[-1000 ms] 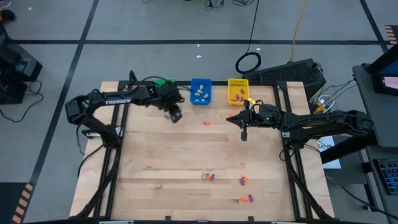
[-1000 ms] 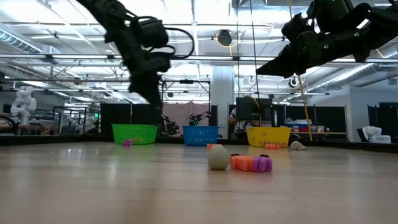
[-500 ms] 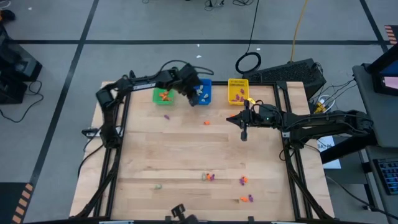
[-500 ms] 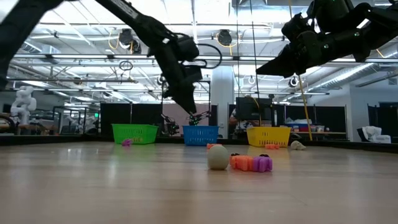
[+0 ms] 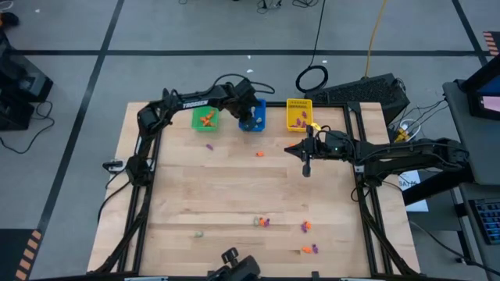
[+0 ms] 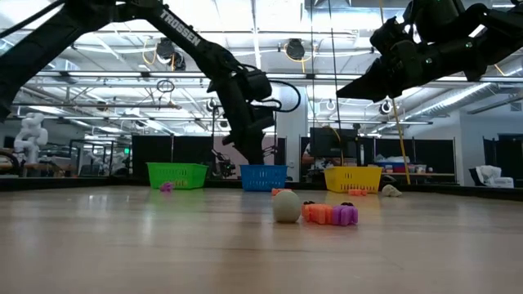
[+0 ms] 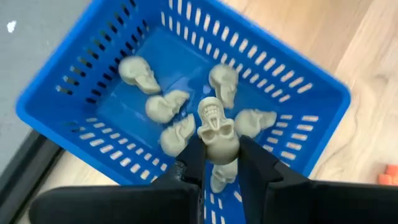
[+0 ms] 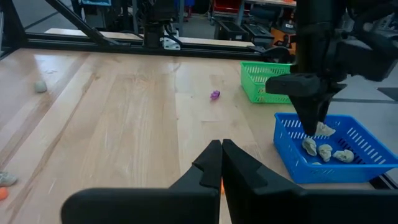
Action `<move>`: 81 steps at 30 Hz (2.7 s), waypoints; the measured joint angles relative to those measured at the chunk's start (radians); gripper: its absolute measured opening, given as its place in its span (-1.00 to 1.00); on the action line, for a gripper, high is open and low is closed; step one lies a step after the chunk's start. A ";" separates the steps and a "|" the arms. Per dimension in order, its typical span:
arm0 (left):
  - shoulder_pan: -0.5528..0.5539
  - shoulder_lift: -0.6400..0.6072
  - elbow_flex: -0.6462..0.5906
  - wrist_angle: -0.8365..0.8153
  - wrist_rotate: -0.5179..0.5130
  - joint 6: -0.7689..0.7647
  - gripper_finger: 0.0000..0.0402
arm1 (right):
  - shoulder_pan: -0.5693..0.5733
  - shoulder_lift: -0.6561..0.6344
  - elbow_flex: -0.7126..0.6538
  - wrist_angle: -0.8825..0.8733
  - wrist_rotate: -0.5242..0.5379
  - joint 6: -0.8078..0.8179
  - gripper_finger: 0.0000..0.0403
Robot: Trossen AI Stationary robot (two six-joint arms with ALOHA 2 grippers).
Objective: Sort Halloween decoration
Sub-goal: Put the white skull toy into the blue bin, then put the purple skeleton toy into the yellow bin
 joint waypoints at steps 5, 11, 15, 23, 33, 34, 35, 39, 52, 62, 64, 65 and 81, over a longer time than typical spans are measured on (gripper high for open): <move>0.000 0.005 0.000 -0.004 0.000 -0.001 -0.76 | 0.000 0.000 0.000 0.000 0.000 0.000 -1.00; -0.014 0.026 0.000 0.006 0.004 -0.001 -0.76 | 0.000 0.000 0.000 0.000 0.000 0.000 -1.00; -0.016 0.027 0.000 0.001 0.007 -0.002 -0.76 | 0.000 0.000 0.000 0.000 0.000 0.000 -1.00; -0.017 0.030 0.000 -0.001 0.005 -0.021 -0.24 | 0.000 0.000 0.000 -0.001 0.000 0.000 -1.00; -0.036 -0.017 -0.002 0.012 -0.097 0.051 -0.48 | 0.000 0.000 0.000 -0.004 0.000 0.000 -1.00; -0.042 -0.024 -0.002 0.023 -0.115 0.057 -0.57 | 0.000 0.000 0.000 -0.006 0.000 0.000 -1.00; -0.048 -0.033 -0.002 0.031 -0.136 0.059 -0.66 | 0.000 0.000 0.000 -0.010 0.000 0.000 -1.00; -0.080 -0.088 -0.082 0.172 -0.173 0.048 -0.96 | 0.000 0.000 0.000 -0.016 0.000 0.000 -1.00; -0.288 -0.316 -0.597 0.798 -0.214 -0.005 -1.00 | 0.017 0.000 0.054 -0.174 0.075 0.084 -1.00; -0.451 -0.389 -0.936 1.341 -0.238 -0.046 -1.00 | 0.196 0.057 0.166 -0.407 0.233 0.247 -1.00; -0.469 -0.387 -0.986 1.395 -0.253 -0.047 -1.00 | 0.246 0.090 0.201 -0.494 0.238 0.325 -1.00; -0.477 -0.387 -1.008 1.425 -0.253 -0.047 -1.00 | 0.278 0.105 0.217 -0.549 0.245 0.371 -1.00; -0.512 -0.387 -1.156 1.595 -0.236 -0.054 -1.00 | 0.779 0.434 0.589 -1.066 0.151 1.212 -0.99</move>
